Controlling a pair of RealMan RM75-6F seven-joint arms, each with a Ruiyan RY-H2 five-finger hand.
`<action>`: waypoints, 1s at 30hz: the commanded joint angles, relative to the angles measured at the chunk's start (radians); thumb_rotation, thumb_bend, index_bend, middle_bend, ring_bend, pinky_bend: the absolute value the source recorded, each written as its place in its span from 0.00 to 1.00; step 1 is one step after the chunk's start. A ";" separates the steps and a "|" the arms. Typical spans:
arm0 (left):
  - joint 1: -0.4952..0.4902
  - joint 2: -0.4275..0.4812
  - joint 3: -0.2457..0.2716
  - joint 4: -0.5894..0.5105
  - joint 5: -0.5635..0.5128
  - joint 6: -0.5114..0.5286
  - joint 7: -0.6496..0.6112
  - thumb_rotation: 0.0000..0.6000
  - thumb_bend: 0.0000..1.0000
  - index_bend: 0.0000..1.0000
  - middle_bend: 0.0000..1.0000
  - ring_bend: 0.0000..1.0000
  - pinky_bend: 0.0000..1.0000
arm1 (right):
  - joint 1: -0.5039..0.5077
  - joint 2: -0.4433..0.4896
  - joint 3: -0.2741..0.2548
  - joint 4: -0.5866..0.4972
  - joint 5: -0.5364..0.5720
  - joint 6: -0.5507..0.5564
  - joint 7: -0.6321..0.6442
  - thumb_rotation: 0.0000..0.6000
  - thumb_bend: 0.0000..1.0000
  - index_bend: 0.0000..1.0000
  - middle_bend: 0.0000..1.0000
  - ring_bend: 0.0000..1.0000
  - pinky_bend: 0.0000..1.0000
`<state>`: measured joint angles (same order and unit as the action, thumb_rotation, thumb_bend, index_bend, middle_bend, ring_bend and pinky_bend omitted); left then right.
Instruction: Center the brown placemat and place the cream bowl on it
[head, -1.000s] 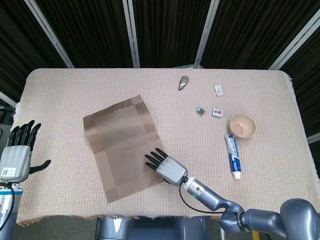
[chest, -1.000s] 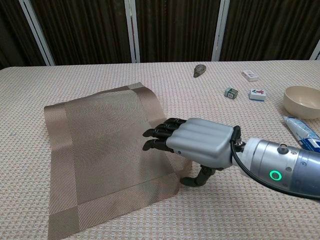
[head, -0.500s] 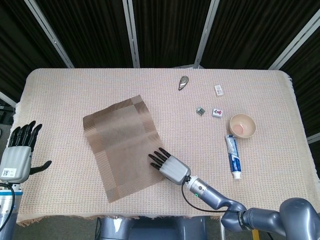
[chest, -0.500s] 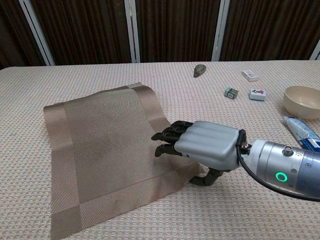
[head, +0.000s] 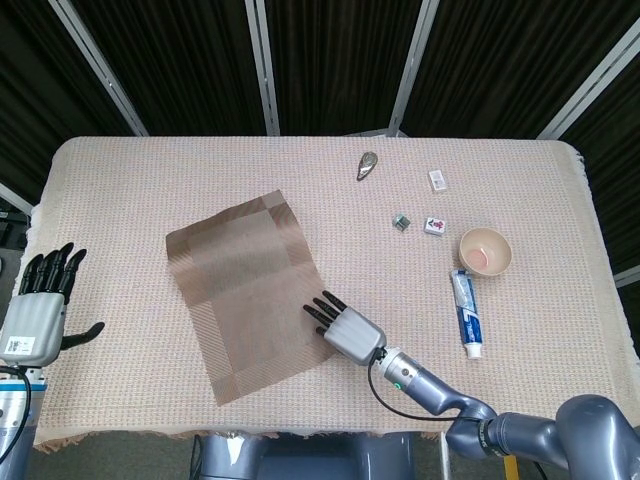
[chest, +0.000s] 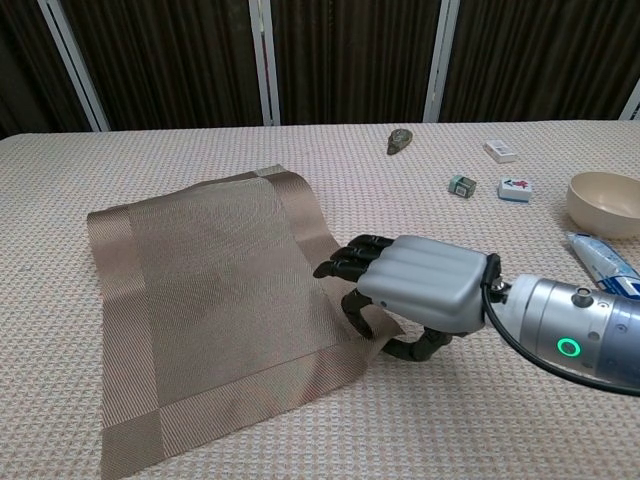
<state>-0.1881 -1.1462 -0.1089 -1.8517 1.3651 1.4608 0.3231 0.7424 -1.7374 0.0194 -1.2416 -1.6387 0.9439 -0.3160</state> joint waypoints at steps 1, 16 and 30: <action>0.000 0.001 0.001 -0.001 0.000 -0.001 -0.001 1.00 0.00 0.00 0.00 0.00 0.00 | -0.002 -0.006 -0.009 0.014 -0.018 0.028 0.036 1.00 0.39 0.69 0.09 0.00 0.00; 0.007 0.010 0.009 -0.008 0.010 0.001 -0.015 1.00 0.00 0.00 0.00 0.00 0.00 | -0.062 0.106 -0.114 -0.067 -0.152 0.208 0.115 1.00 0.39 0.75 0.17 0.00 0.00; 0.009 0.016 0.021 -0.005 0.014 -0.015 -0.029 1.00 0.00 0.00 0.00 0.00 0.00 | -0.190 0.490 -0.258 0.023 -0.346 0.505 0.020 1.00 0.39 0.74 0.21 0.00 0.00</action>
<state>-0.1795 -1.1312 -0.0878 -1.8577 1.3802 1.4463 0.2950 0.5677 -1.2905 -0.2360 -1.2773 -1.9618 1.4198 -0.2633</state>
